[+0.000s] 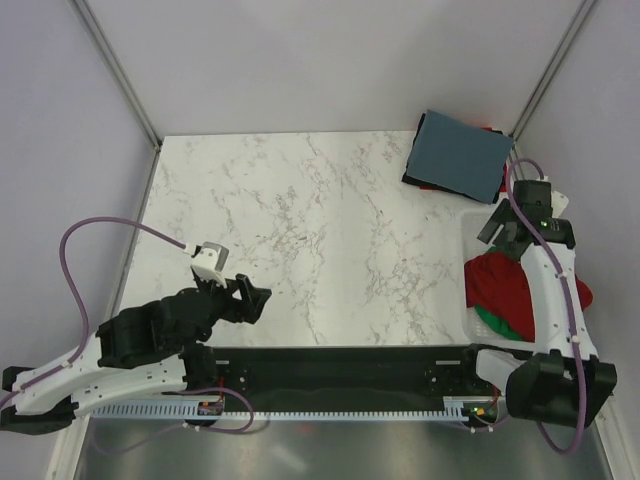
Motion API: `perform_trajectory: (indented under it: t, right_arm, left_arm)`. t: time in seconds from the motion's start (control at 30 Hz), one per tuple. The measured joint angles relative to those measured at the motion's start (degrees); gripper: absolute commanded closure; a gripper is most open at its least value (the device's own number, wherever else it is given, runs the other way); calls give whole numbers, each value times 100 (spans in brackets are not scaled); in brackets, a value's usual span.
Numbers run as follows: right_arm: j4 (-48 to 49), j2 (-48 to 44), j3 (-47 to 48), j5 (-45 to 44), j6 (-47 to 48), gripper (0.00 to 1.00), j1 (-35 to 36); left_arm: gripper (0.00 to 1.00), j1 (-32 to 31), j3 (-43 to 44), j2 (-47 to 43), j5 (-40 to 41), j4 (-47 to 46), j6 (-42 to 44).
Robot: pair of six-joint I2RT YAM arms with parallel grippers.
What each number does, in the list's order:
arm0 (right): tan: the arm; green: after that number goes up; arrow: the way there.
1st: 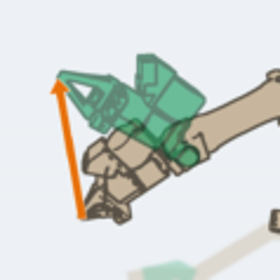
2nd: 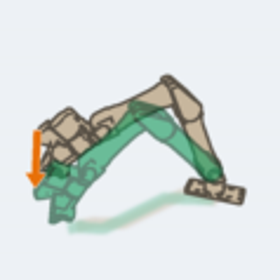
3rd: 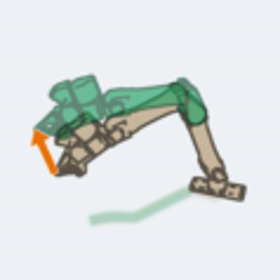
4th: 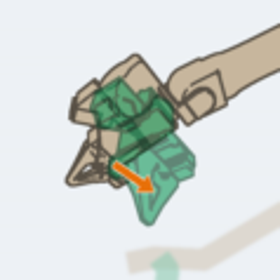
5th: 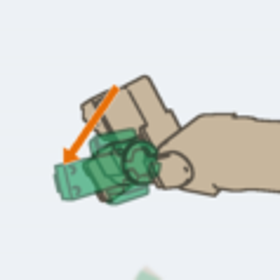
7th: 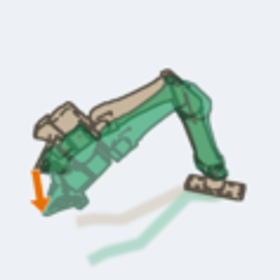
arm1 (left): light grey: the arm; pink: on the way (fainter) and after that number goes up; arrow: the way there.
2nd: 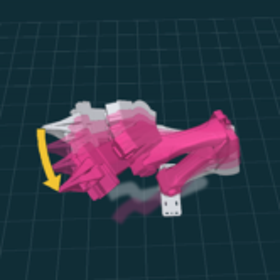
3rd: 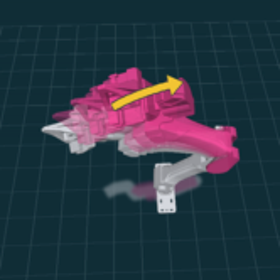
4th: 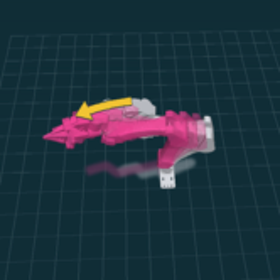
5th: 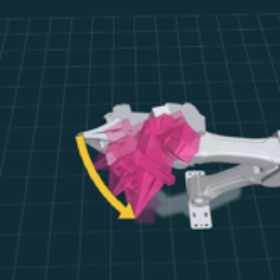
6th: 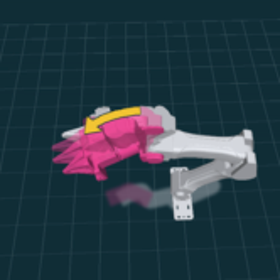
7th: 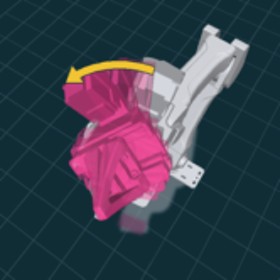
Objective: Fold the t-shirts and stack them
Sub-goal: Grab the tshirt from the pile
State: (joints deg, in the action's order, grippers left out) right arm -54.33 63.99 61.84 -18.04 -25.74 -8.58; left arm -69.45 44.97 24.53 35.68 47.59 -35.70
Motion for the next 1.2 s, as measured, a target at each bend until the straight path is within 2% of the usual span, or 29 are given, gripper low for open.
perform_trajectory:
  t: [0.13, 0.3, 0.33, 0.4, 0.5, 0.67, 0.77, 0.8, 0.9, 1.07, 1.2]
  right_arm:
    - [378, 745, -9, 74, 42, 2, -479]
    - [603, 1220, -28, 129, -39, 2, -562]
    - [638, 1228, -28, 125, -50, 4, -557]
    - [723, 1266, -33, 103, -61, 15, -564]
    - [916, 1357, -142, 33, -83, 25, -575]
    - [1108, 1432, -457, -2, -101, 31, -667]
    - [1250, 1436, -610, 0, -83, 51, -682]
    - [1296, 1434, -654, 0, -85, 72, -682]
    - [1357, 1405, -752, 48, -63, 100, -693]
    - [1158, 1034, -570, 378, -103, 100, -680]
    - [872, 619, 433, 905, -256, 100, -129]
  left_arm:
    - [17, 0, -9, -7, -24, 13, -74]
    - [17, 0, -37, -2, -22, 15, -122]
    - [17, 0, -37, 9, -24, 26, -131]
    - [17, 0, -37, 39, -24, 28, -138]
    - [17, 0, -37, 72, -24, 28, -138]
    - [17, 0, -37, 76, -24, 31, -140]
    - [17, 0, -42, 20, -24, 31, -140]
    - [16, 0, -46, -15, -26, 31, -140]
    - [17, 0, -74, -105, -24, 31, -142]
    - [17, 0, -22, -162, -87, 186, -146]
    - [17, 0, 28, -363, -85, 367, -249]
